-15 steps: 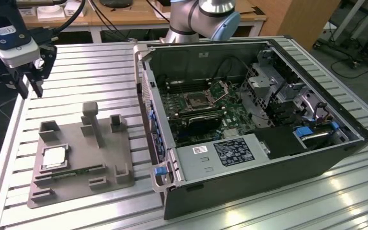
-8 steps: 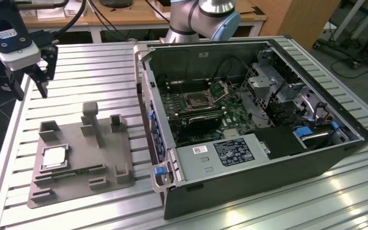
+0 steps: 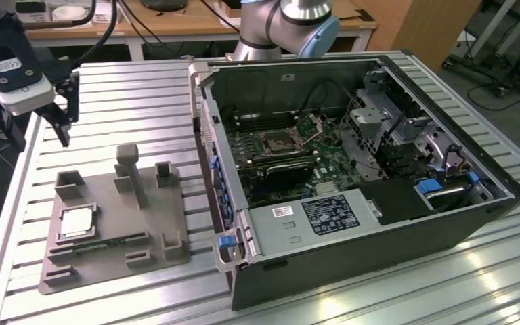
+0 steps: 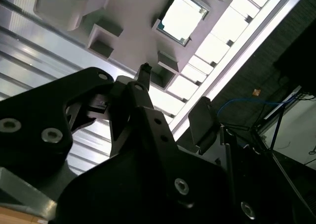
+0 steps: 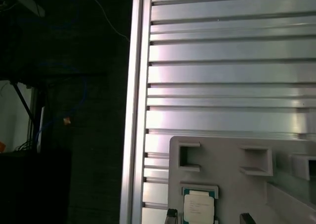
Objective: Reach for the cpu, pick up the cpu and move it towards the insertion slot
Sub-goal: 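Reach for the cpu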
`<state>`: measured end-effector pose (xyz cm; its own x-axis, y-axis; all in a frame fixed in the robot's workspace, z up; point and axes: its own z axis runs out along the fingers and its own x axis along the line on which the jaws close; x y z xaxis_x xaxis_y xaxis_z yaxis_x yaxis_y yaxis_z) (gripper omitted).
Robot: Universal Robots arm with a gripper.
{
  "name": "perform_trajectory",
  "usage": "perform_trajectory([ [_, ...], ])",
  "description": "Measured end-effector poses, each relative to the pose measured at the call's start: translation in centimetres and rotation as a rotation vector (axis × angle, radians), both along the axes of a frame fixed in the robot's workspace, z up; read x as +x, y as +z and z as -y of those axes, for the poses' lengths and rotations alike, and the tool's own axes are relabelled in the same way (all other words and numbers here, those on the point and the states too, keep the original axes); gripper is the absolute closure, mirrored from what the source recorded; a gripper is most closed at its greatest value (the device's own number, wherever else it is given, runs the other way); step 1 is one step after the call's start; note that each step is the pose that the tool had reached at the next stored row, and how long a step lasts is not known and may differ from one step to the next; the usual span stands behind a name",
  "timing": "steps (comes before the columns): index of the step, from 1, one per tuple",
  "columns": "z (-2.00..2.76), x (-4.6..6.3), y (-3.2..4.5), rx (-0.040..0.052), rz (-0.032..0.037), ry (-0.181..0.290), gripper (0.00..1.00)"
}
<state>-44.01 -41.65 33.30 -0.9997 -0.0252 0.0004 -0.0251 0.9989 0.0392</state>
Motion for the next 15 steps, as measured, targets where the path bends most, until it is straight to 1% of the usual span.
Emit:
perform_trajectory([
  [4,0.45,-0.2,-0.75,0.0003,0.0002,0.000,0.42],
  [8,1.06,-0.3,-1.47,0.0007,0.0003,0.000,0.42],
  [15,1.90,-0.3,-2.63,0.0045,0.0001,0.000,0.42],
])
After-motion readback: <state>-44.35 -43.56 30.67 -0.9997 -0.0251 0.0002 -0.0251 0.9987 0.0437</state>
